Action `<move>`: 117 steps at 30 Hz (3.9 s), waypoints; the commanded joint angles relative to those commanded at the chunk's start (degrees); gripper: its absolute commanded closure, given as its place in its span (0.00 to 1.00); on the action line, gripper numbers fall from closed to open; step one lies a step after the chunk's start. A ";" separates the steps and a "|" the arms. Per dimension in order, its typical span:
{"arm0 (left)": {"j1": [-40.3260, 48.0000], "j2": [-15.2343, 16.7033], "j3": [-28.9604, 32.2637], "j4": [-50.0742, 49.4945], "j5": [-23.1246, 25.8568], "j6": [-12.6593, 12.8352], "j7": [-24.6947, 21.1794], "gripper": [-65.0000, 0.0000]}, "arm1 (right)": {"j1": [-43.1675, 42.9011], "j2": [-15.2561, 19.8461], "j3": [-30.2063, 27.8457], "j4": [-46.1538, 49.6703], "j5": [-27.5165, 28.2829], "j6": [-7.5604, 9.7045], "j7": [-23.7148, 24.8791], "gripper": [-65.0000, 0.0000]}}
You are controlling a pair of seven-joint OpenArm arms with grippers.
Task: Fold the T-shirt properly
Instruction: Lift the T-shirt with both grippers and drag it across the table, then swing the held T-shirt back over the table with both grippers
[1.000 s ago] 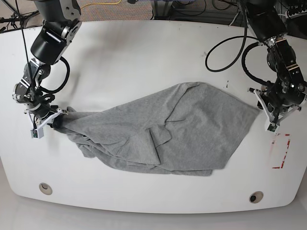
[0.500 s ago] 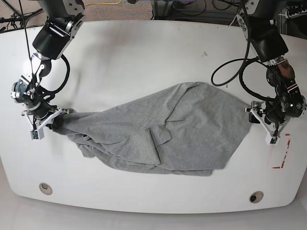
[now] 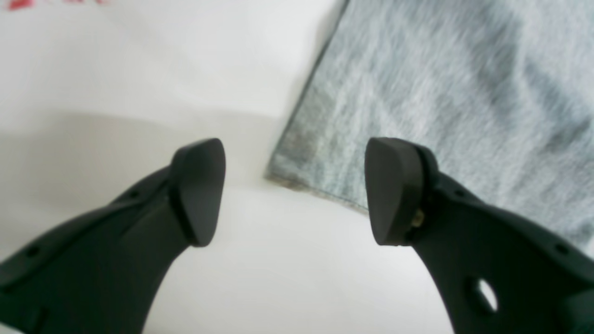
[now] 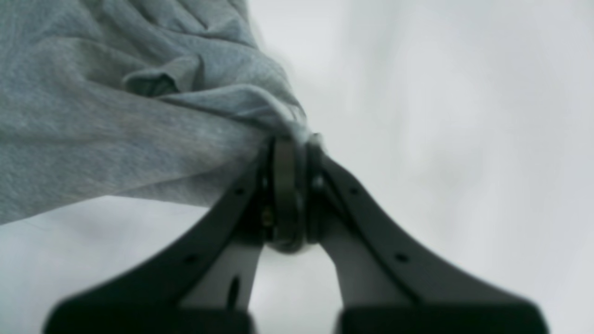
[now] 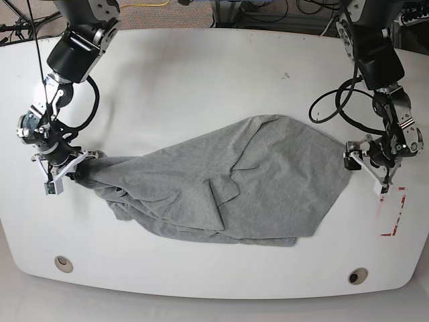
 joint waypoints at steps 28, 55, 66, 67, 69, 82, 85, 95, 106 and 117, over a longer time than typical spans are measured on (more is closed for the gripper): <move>0.44 1.76 5.10 -0.88 -0.18 -0.09 -0.18 1.00 | -0.35 0.00 0.00 1.76 0.00 0.00 0.00 1.00; 3.34 1.67 5.01 27.43 -0.26 -3.87 11.96 1.00 | -12.22 -6.15 0.09 38.42 -0.18 0.00 -15.82 1.00; -1.14 1.05 3.25 33.58 -0.18 -6.33 16.09 1.00 | -5.10 -1.49 2.55 34.99 -0.35 0.00 -16.18 1.00; -2.20 1.14 2.99 33.58 -0.18 -6.24 16.44 1.00 | -4.13 -0.53 2.46 34.29 -0.35 0.00 -16.18 1.00; -4.48 1.14 2.99 33.49 -0.09 -6.15 17.14 1.00 | -2.20 0.97 2.29 32.88 -0.35 0.00 -16.18 1.00; -18.64 1.32 3.08 29.01 0.00 -6.07 23.56 1.00 | 11.78 6.59 0.00 24.26 -0.35 0.00 -18.37 1.00; -22.33 1.32 3.08 28.57 0.00 -5.98 23.74 1.00 | 15.56 7.74 -1.23 23.03 -0.35 0.00 -18.55 1.00; -33.49 1.14 3.08 28.57 0.00 -2.46 24.26 1.00 | 31.30 10.81 -9.41 21.36 -0.35 0.00 -21.45 1.00; -40.62 0.70 2.90 33.93 0.00 -2.46 26.95 1.00 | 44.66 12.48 -16.70 21.01 -0.44 0.00 -21.54 1.00; -36.75 -1.23 2.29 34.46 -0.26 -2.90 26.95 1.00 | 30.95 12.04 -9.85 26.37 0.09 0.00 -21.36 1.00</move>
